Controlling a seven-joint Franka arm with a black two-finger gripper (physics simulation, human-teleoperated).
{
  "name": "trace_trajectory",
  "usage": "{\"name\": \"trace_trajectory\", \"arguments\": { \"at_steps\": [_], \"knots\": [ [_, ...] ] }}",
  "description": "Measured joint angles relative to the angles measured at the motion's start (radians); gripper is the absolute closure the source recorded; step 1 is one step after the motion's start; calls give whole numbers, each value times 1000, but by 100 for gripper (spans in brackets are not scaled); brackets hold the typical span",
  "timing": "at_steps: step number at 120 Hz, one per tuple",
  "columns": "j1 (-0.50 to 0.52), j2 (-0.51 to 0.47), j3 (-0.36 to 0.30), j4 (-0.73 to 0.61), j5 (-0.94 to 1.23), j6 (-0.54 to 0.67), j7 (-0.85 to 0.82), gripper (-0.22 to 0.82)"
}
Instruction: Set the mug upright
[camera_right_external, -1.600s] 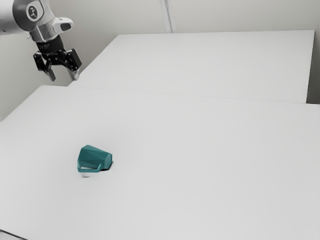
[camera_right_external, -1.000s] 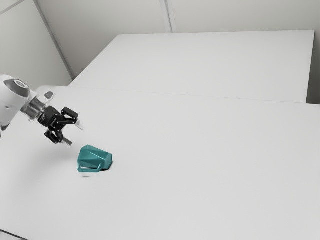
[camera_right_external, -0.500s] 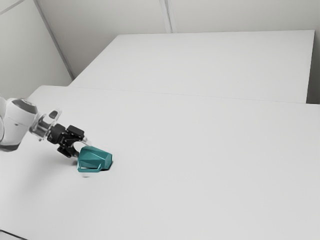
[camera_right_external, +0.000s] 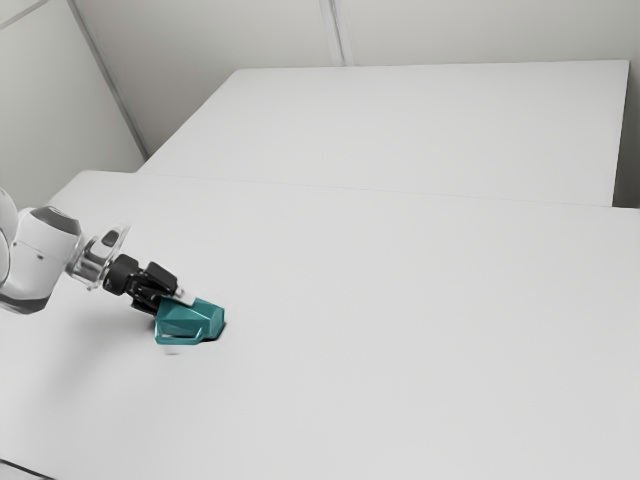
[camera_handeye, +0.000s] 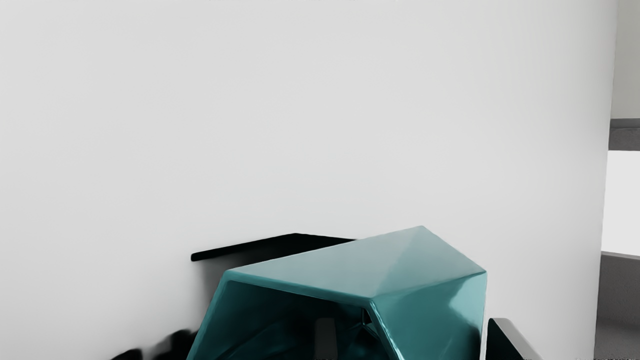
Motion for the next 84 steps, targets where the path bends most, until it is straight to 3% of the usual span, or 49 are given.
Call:
{"name": "trace_trajectory", "arguments": {
  "at_steps": [17, 42, 60, 74, 84],
  "knots": [
    [0, -3, 0, 3, -2, 3, 24, 50],
    [-2, -12, -3, 6, -10, -7, 51, 55],
    [-6, -20, -10, 10, -18, -13, 66, 65],
    [-7, -36, -31, 16, -34, -22, 70, 72],
    [-12, -51, -54, 33, -40, -31, 65, 72]
  ]
}}
